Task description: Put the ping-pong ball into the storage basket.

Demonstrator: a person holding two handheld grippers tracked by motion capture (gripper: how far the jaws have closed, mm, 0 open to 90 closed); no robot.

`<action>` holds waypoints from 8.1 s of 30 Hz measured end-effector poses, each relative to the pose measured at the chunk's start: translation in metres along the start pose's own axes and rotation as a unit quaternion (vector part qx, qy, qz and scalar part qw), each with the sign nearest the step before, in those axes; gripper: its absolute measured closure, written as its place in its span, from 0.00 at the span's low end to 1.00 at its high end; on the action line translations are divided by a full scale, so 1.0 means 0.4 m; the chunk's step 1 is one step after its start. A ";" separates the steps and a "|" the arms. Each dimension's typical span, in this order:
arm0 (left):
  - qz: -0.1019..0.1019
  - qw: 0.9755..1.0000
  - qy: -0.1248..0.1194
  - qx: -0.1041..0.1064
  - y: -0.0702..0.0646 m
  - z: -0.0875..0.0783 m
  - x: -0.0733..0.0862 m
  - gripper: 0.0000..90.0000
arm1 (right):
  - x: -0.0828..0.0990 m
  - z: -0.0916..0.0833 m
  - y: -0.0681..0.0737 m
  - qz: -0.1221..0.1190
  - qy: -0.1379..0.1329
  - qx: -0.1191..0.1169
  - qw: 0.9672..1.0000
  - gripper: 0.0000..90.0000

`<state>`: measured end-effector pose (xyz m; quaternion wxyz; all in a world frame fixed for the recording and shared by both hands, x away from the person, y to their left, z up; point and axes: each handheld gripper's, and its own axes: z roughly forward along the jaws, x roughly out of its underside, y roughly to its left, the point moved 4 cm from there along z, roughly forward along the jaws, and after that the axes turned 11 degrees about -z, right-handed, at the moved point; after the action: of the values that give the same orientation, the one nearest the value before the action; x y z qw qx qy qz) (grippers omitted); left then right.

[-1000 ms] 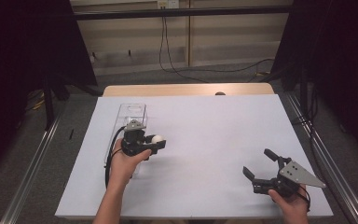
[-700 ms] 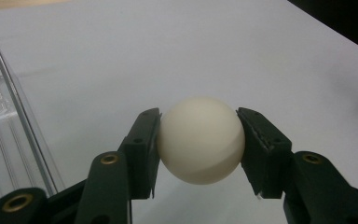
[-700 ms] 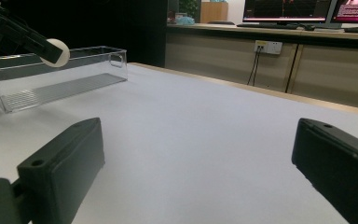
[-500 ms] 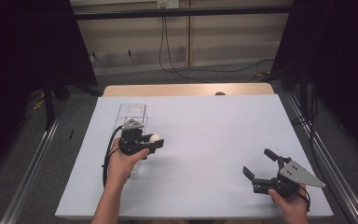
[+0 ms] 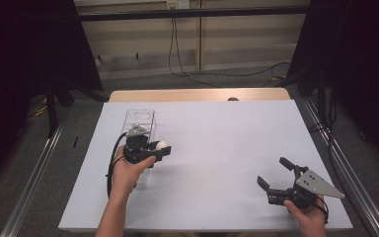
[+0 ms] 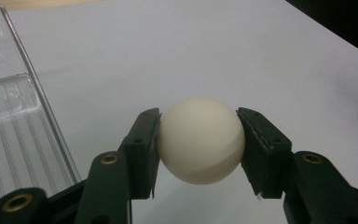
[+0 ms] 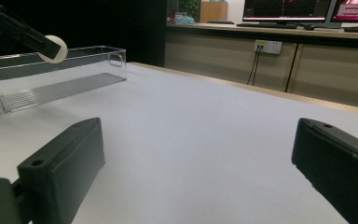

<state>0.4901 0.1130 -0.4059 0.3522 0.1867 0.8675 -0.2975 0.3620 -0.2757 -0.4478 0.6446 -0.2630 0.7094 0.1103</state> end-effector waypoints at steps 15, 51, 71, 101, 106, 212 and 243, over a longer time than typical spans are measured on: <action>-0.002 1.000 -0.002 -0.006 0.007 -0.010 -0.005 0.57 | 0.000 0.000 0.000 0.001 0.000 0.000 1.000 0.02; -0.002 1.000 -0.013 -0.019 0.040 -0.047 -0.012 0.57 | -0.001 0.001 0.001 0.001 -0.001 0.001 1.000 0.02; -0.005 1.000 -0.017 -0.025 0.052 -0.062 -0.016 0.57 | -0.002 0.002 0.001 0.003 -0.002 0.002 1.000 0.02; -0.018 0.999 -0.027 -0.038 0.080 -0.087 -0.017 0.57 | 0.001 0.006 0.002 0.001 0.002 -0.002 1.000 0.02; -0.012 0.999 -0.023 -0.040 0.082 -0.091 -0.018 0.57 | -0.001 0.004 0.000 -0.002 -0.001 0.000 1.000 0.02; -0.033 0.988 -0.065 -0.137 0.183 -0.112 0.024 0.35 | -0.003 0.002 -0.009 0.000 -0.004 0.005 1.000 0.03; -0.040 0.986 -0.117 -0.112 0.160 -0.143 0.032 0.10 | -0.006 0.003 -0.009 0.001 -0.007 0.007 1.000 0.03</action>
<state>0.4868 0.1997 -0.4069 0.4579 0.0755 0.8548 -0.2324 0.3649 -0.2775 -0.4451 0.6513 -0.2567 0.7059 0.1079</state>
